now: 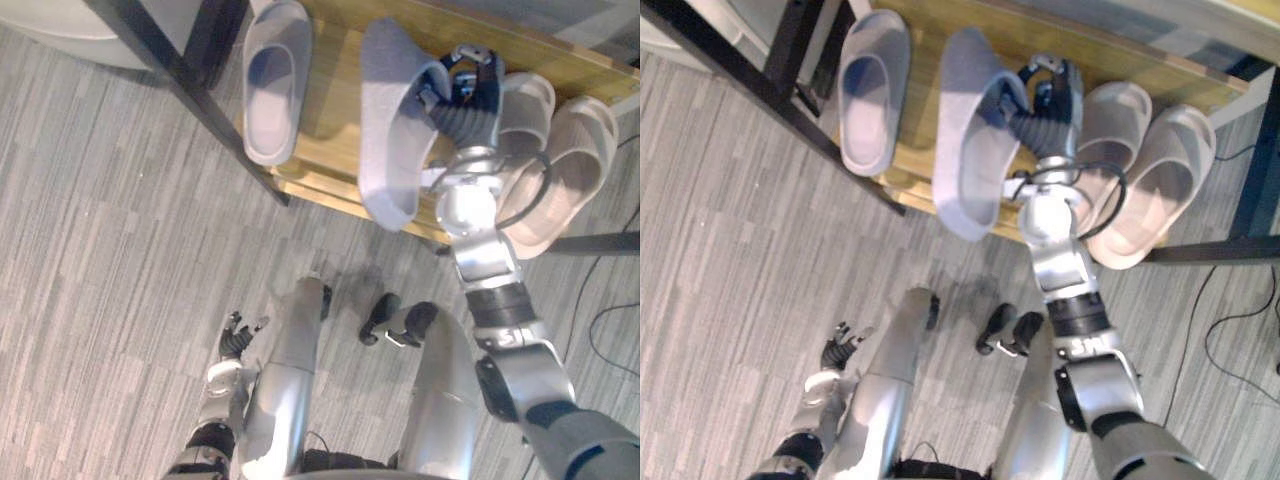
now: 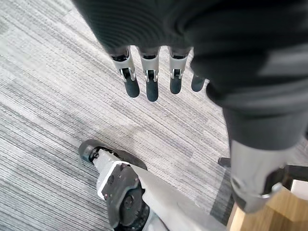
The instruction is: Organize the slippers on the shoe rack
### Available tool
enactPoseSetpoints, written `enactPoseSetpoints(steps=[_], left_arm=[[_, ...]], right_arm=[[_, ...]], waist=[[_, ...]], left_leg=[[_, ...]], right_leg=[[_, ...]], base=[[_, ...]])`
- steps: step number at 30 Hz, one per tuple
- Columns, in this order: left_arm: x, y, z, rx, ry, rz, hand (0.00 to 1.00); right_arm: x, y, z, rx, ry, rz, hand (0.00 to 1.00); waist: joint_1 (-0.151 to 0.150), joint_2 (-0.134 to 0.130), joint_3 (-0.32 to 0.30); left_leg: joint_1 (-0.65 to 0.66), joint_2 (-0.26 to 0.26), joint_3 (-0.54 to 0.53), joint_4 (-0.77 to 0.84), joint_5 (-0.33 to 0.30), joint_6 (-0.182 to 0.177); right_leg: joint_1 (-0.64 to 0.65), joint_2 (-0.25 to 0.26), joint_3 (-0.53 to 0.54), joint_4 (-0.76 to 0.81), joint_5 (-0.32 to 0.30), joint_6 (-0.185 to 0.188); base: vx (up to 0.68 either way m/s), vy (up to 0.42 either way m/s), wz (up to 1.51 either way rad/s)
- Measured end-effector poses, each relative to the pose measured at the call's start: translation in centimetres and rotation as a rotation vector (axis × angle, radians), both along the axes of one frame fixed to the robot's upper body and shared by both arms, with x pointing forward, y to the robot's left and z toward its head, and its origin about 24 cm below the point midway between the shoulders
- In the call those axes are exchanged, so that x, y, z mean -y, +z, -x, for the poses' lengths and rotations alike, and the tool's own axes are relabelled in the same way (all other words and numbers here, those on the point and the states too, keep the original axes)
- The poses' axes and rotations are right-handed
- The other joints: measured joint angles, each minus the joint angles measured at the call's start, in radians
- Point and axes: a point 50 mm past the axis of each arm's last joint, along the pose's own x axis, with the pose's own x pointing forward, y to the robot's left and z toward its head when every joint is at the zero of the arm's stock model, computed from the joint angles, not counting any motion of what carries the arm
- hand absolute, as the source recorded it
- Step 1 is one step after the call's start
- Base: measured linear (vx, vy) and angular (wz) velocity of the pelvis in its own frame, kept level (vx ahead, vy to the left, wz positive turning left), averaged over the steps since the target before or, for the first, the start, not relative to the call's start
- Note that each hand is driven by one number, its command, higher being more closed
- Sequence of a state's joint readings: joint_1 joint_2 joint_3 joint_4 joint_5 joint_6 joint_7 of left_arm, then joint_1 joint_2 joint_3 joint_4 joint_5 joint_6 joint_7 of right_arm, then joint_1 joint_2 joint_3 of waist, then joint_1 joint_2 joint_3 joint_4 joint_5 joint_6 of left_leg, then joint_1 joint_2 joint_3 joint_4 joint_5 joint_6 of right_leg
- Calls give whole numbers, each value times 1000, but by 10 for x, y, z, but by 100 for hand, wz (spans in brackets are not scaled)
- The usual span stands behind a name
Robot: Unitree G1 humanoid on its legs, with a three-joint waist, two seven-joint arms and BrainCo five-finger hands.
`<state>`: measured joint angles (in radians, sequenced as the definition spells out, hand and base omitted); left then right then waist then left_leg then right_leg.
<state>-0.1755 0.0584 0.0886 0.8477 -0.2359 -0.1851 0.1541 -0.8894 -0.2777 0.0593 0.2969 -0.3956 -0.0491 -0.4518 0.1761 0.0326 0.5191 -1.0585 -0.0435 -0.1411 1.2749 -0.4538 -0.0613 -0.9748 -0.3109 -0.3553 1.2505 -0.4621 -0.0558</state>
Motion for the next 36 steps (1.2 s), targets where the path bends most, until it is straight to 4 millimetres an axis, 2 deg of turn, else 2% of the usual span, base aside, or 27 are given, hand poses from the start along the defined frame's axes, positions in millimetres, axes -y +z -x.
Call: enactPoseSetpoints(steps=[8,9,13,18,27,31,36], left_arm=[[3,2,-2,3,-14,-19,0],[3,2,-3,4,-16,-19,0],[3,2,-4,2,-19,-24,0],[4,4,-6,7,-12,-33,0],[4,5,-8,11,-12,-33,0],[3,4,-7,7,-4,-32,0],[1,4,-6,7,4,-31,0]], right_arm=[[-12,2,-25,-101,-41,102,100],[-13,2,-26,-100,-41,106,0],[-23,5,-33,-124,-46,159,0],[-22,-3,-38,-171,-73,169,0],[-29,-12,-39,-207,-20,19,0],[-35,-29,-36,-247,20,-47,0],[-29,-46,-33,-288,28,-159,0]], waist=[[25,0,0],[27,0,-1],[32,-8,-6],[52,-19,-15],[51,-20,-17],[51,-36,-41],[48,-53,-56]], left_leg=[[-49,-5,-8,25,2,-7],[-50,-10,-10,25,3,-9],[-60,-17,-20,25,7,-17],[-59,-19,-26,23,10,-22],[-31,-18,-24,6,16,-31],[1,-7,-20,-19,19,-34],[43,2,-11,-48,19,-34]], right_leg=[[-41,-11,-11,31,-11,-8],[-41,-16,-13,35,-14,-9],[-42,-23,-25,38,-20,-14],[-42,-24,-29,41,-23,-19],[-22,-22,-27,33,-23,-20],[3,-11,-26,9,-22,-21],[37,0,-22,-19,-18,-26]], base=[[-10,-6,4],[-27,-1,12],[-30,1,10],[-11,-4,3],[0,0,0],[-11,0,-5],[2,8,-4]])
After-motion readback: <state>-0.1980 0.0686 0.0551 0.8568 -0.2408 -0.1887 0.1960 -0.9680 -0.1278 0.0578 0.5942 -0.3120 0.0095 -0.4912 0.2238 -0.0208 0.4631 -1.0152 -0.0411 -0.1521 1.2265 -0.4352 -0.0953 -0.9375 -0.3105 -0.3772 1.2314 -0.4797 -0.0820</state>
